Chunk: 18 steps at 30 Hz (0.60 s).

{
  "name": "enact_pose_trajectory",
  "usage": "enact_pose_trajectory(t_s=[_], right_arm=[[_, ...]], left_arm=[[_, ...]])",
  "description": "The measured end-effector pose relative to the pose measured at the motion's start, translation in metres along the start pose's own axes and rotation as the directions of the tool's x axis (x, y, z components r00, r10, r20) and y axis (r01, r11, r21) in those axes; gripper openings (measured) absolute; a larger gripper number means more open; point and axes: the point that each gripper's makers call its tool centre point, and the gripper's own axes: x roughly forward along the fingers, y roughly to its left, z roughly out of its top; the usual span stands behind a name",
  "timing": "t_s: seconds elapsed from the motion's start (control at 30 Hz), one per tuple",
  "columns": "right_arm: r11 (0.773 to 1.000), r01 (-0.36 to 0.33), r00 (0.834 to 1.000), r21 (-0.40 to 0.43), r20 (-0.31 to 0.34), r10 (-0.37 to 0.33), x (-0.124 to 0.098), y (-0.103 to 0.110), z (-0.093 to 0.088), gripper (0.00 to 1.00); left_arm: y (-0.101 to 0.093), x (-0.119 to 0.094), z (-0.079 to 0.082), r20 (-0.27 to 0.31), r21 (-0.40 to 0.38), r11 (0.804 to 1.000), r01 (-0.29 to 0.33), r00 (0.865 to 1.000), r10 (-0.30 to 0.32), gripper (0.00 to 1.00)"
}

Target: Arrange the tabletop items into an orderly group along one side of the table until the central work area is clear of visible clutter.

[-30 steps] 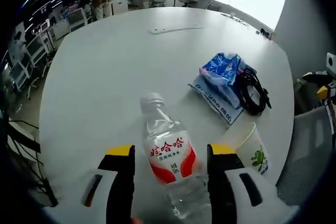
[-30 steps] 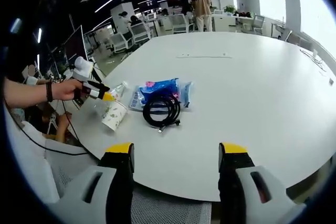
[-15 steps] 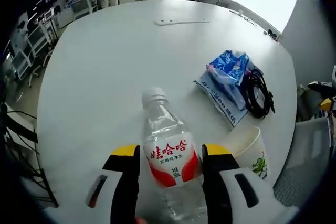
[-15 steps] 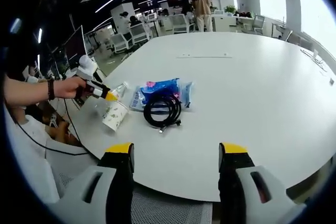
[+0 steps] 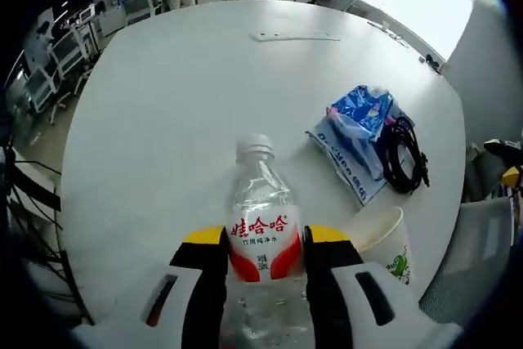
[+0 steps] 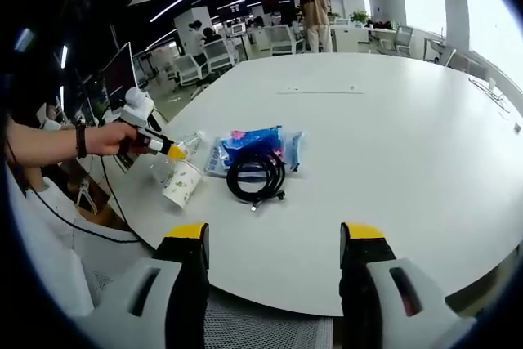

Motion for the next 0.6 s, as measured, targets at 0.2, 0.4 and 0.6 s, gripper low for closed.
enact_pose_trajectory(t_s=[0.2, 0.4, 0.6], right_arm=[[1.000, -0.006, 1.000, -0.007, 0.006, 0.006, 0.0008, 0.0033, 0.0043, 0.63], [1.000, -0.005, 1.000, -0.010, 0.012, 0.006, 0.0005, 0.0031, 0.0060, 0.63], [1.000, 0.000, 1.000, -0.003, 0.013, 0.000, -0.0011, 0.0014, 0.0033, 0.63]], left_arm=[[0.0007, -0.0001, -0.0008, 0.003, -0.002, 1.000, -0.006, 1.000, 0.006, 0.35], [0.0016, -0.0014, -0.0028, -0.002, 0.003, 1.000, -0.013, 1.000, 0.013, 0.34], [0.0027, -0.0040, -0.0035, 0.007, -0.009, 1.000, -0.017, 1.000, 0.017, 0.33]])
